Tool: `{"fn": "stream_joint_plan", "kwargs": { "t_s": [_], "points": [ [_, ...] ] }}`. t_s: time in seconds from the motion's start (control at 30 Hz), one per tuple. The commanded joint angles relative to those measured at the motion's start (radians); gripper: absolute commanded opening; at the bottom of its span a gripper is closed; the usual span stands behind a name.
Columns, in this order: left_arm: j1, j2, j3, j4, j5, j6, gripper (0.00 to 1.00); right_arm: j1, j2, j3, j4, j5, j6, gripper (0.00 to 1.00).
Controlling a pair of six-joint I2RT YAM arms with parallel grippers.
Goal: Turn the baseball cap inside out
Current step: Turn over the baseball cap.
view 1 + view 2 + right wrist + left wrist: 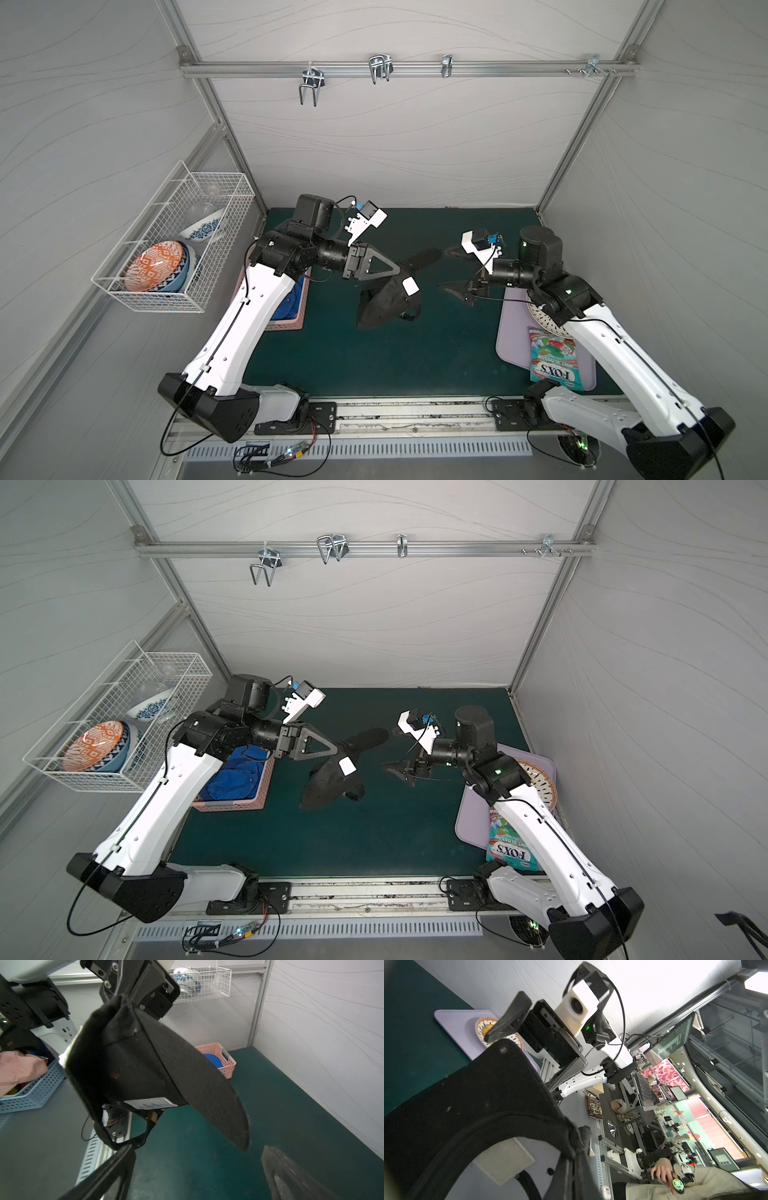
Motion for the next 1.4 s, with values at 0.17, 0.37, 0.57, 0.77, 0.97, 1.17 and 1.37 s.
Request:
{"fn": "stream_joint_plan", "kwargs": {
  "t_s": [0.17,0.37,0.57,0.77,0.97,1.17,1.37],
  "points": [
    [-0.031,0.005,0.037,0.025,0.106,0.008,0.00,0.029,0.064,0.060,-0.021,-0.225,0.042,0.98],
    [-0.028,0.006,0.005,0.114,0.017,-0.009,0.00,0.055,0.092,0.072,-0.084,-0.331,0.068,0.21],
    [0.063,-0.019,-0.078,0.233,-0.323,-0.070,0.71,0.042,-0.001,-0.023,-0.033,-0.191,0.158,0.00],
    [0.096,-0.136,-0.105,0.290,-0.883,-0.087,1.00,-0.007,-0.108,-0.133,0.058,0.177,0.510,0.00],
    [-0.125,-0.222,-0.147,0.313,-1.170,-0.036,1.00,0.071,-0.096,-0.113,-0.025,0.585,0.642,0.00],
    [-0.343,-0.134,-0.122,0.306,-1.321,0.004,1.00,0.105,-0.071,-0.105,-0.007,0.685,0.636,0.00],
    [-0.405,-0.008,-0.073,0.406,-1.379,0.026,1.00,0.123,-0.056,-0.074,-0.053,0.662,0.587,0.00]
  ]
}}
